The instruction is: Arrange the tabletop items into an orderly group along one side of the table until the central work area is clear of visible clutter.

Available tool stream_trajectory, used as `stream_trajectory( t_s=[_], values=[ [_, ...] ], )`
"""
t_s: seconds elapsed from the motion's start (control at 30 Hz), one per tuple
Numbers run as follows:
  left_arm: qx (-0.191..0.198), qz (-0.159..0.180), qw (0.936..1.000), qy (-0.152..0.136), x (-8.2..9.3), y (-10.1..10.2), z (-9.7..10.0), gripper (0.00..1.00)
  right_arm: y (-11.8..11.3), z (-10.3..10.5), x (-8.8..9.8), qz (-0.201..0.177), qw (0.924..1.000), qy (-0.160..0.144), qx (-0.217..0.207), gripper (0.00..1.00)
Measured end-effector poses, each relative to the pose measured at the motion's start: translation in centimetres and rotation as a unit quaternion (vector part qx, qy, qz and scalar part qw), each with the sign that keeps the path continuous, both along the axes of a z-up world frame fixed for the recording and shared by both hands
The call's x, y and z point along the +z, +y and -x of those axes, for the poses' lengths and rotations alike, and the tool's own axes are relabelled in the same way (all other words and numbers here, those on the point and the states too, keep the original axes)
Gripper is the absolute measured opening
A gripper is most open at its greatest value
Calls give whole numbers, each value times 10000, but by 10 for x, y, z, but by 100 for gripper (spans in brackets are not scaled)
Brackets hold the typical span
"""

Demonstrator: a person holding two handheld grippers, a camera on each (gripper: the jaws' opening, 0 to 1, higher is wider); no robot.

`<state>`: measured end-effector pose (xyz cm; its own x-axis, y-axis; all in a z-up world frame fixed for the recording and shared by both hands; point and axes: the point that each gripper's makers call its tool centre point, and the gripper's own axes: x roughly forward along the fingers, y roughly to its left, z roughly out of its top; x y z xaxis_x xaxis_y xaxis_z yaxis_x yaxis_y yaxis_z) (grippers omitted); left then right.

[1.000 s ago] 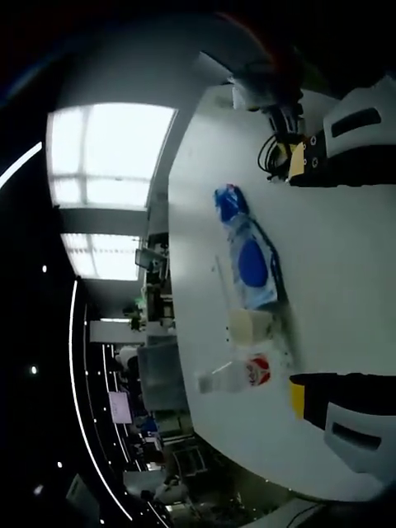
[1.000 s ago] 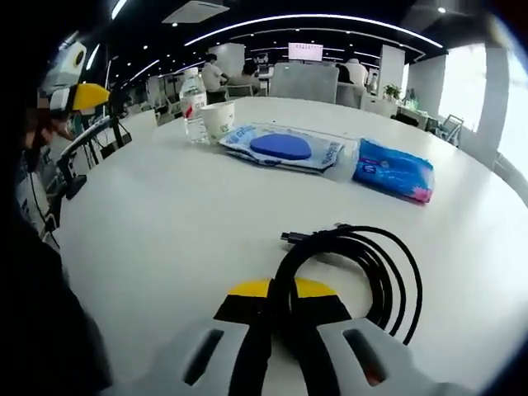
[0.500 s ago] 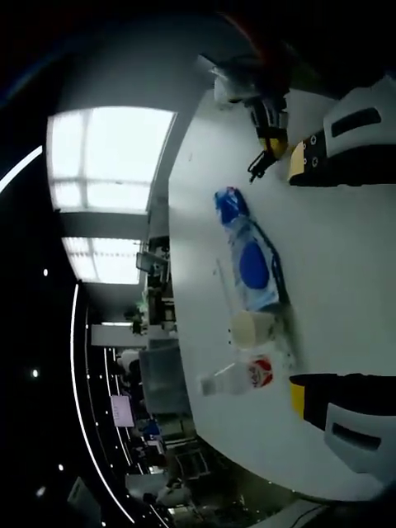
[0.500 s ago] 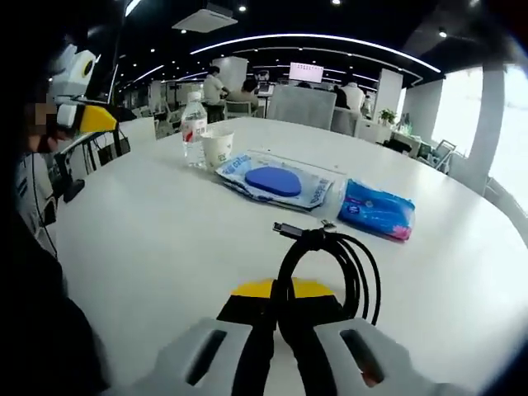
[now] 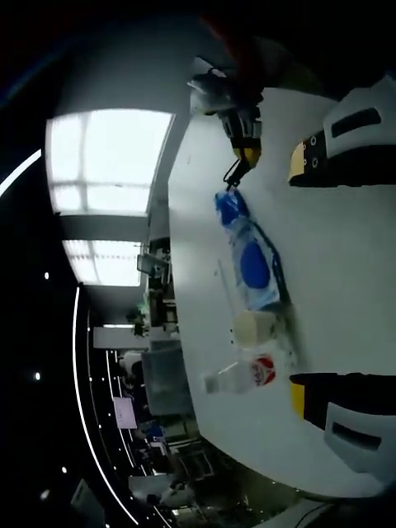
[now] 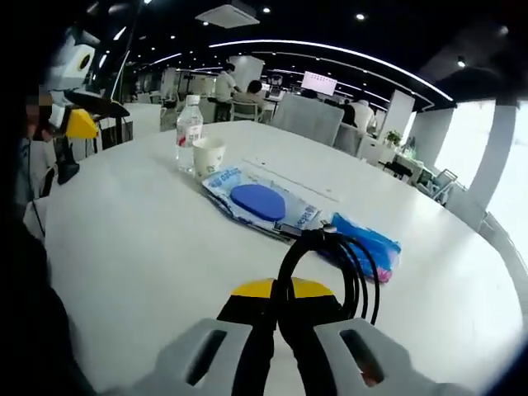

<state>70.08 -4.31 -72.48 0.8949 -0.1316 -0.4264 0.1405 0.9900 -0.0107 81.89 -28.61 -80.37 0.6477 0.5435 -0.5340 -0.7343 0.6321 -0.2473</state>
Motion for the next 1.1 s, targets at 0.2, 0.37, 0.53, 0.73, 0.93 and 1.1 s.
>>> stream_trajectory(
  t_s=[0.2, 0.37, 0.53, 0.73, 0.93, 1.1],
  values=[
    [-125, -64, 9998, 102, -3, -1, 6, 92, 2, -8, -14, 228, 9996, 104, 140, 0],
    [-84, -27, 9999, 146, -8, 1, 9, 91, 9, -7, -23, 452, 9985, 137, 276, 0],
    [-77, -14, 9998, 185, -11, 1, 13, 91, 15, -9, -32, 622, 9971, 196, 384, 0],
    [-110, -15, 9996, 245, -13, 0, 17, 91, 19, -12, -41, 742, 9961, 264, 394, 0],
    [-173, 55, 9995, 267, -15, -4, 17, 91, 23, -9, -44, 719, 9958, 365, 434, 2],
    [-264, 154, 9992, 240, -16, -8, 15, 93, 29, -6, -46, 581, 9959, 471, 509, 6]
  ],
)
